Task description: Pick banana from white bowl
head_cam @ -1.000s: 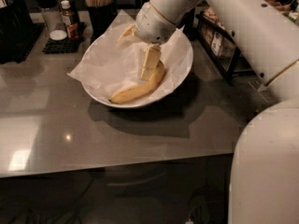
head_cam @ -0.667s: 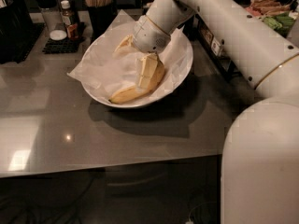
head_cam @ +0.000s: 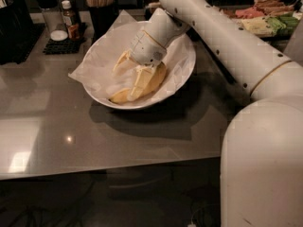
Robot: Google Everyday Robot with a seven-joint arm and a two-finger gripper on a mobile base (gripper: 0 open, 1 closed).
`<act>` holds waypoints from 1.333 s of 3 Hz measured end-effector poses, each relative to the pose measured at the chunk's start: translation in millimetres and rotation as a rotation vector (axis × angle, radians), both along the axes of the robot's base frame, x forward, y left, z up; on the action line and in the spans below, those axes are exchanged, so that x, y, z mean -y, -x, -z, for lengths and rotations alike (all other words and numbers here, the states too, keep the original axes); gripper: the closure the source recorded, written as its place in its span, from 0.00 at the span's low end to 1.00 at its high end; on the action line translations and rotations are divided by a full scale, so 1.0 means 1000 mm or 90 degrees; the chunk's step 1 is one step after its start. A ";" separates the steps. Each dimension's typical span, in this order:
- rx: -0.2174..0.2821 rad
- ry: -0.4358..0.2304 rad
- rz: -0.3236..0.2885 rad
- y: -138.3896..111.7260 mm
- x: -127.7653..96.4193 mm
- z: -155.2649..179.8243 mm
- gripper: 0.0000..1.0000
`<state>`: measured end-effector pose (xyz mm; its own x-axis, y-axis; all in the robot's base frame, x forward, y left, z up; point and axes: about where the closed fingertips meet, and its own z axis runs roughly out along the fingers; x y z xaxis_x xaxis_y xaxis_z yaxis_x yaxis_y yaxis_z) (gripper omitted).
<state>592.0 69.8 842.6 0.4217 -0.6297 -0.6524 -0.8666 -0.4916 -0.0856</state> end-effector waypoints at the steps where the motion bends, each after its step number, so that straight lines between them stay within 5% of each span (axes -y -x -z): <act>1: -0.015 -0.004 0.005 0.008 0.000 0.010 0.63; 3: 0.008 -0.038 0.134 0.028 0.025 0.001 1.00; 4: 0.064 -0.090 0.203 0.029 0.044 -0.041 1.00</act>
Offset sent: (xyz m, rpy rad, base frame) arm -0.0238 -0.0261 -0.0207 0.0364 0.0302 -0.1889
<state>563.4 26.0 883.2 0.2856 -0.6461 -0.7078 -0.9581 -0.1758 -0.2262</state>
